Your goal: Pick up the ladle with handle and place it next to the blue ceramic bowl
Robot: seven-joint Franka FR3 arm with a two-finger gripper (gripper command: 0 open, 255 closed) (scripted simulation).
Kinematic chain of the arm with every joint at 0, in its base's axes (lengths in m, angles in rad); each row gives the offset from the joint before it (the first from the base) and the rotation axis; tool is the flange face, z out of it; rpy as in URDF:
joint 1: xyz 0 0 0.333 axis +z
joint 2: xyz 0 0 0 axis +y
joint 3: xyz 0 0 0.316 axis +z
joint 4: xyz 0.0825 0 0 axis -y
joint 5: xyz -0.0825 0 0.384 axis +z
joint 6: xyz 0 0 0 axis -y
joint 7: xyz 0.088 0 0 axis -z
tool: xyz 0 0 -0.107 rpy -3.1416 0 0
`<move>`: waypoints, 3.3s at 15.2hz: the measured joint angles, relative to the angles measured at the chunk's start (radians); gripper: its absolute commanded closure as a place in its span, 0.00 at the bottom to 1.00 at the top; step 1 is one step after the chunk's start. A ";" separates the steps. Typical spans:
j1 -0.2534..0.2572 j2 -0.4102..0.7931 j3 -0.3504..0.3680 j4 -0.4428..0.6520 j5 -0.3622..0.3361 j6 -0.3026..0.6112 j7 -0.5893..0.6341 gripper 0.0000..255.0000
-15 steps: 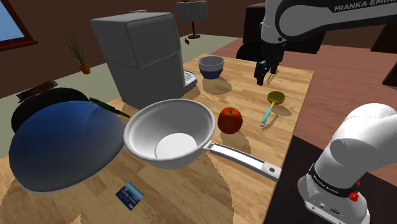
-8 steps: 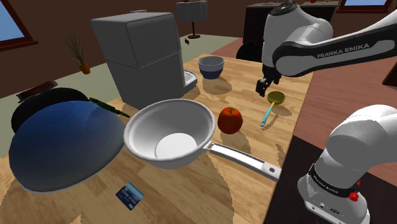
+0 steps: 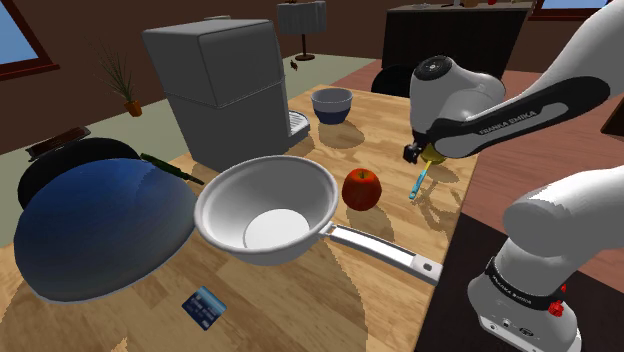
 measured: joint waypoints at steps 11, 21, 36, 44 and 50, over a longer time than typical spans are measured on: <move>-0.085 0.101 0.004 -0.013 -0.103 0.126 0.059 0.00; -0.085 0.102 0.004 -0.013 -0.104 0.127 0.060 1.00; -0.007 -0.031 -0.043 0.057 0.016 -0.060 -0.087 1.00; 0.022 -0.083 -0.053 0.130 0.067 -0.178 -0.153 1.00; 0.035 -0.111 -0.059 0.188 0.093 -0.257 -0.197 1.00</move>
